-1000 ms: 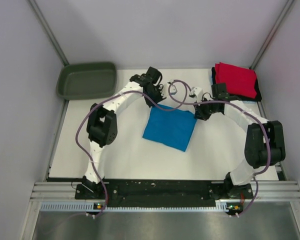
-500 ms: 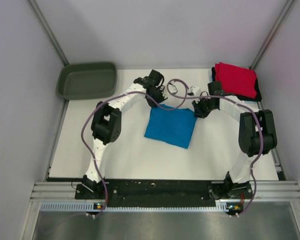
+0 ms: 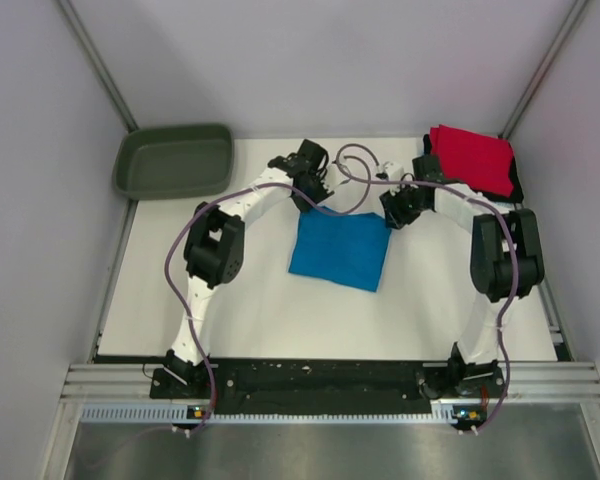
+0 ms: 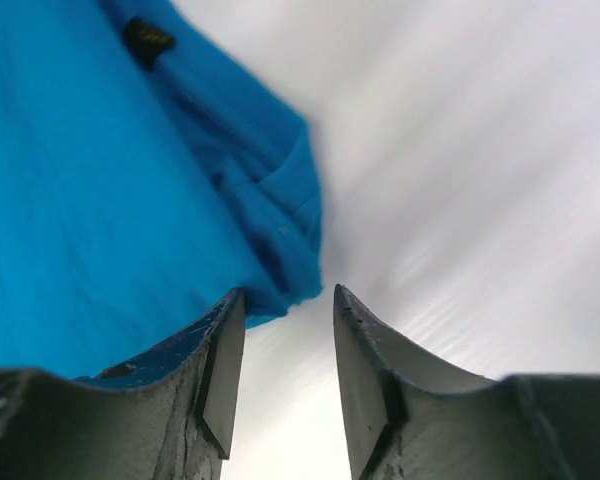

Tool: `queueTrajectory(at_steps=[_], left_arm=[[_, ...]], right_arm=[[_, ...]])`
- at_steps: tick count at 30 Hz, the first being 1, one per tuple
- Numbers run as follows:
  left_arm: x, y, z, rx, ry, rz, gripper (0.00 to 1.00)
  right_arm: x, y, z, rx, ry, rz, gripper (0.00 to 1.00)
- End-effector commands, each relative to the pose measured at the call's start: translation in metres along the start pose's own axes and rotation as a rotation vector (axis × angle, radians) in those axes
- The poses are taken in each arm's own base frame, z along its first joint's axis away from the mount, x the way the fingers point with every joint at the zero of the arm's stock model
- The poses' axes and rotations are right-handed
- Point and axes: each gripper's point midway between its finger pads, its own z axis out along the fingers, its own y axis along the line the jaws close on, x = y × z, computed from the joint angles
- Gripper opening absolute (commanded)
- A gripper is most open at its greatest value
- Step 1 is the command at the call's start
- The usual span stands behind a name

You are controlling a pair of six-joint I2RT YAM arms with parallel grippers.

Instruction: Fold and stack the t-shirts

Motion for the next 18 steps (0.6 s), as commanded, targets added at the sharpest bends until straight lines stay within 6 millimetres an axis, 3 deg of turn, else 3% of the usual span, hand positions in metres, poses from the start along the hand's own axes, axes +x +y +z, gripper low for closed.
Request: queueTrajectory(at_steps=[1,5,7,10,13,15,18], left_arm=[[-0.018,0.060,-0.017,-0.257,-0.062,-0.092,0.37],[-0.035,0.087,-0.050,-0.298,-0.168,-0.217,0.45],[-0.038,0.085,-0.061,-0.251,-0.211,-0.302,0.46],[-0.034,0.063,-0.068,-0.141,-0.240,-0.378,0.47],[-0.023,0.024,-0.064,-0.003,-0.248,-0.447,0.49],[-0.014,0.003,-0.062,0.065,-0.253,-0.510,0.52],[-0.004,-0.012,-0.055,0.107,-0.230,-0.576,0.55]], right_arm=[[-0.039,-0.041,-0.009,0.175,-0.076,0.152,0.42],[-0.056,-0.041,-0.034,0.222,-0.146,0.312,0.46],[-0.057,-0.031,-0.043,0.200,-0.174,0.412,0.53],[-0.049,-0.007,-0.049,0.147,-0.183,0.526,0.61],[-0.037,0.012,-0.054,0.110,-0.196,0.615,0.67],[-0.024,0.021,-0.049,0.091,-0.185,0.673,0.68],[-0.010,0.033,-0.039,0.051,-0.150,0.747,0.70]])
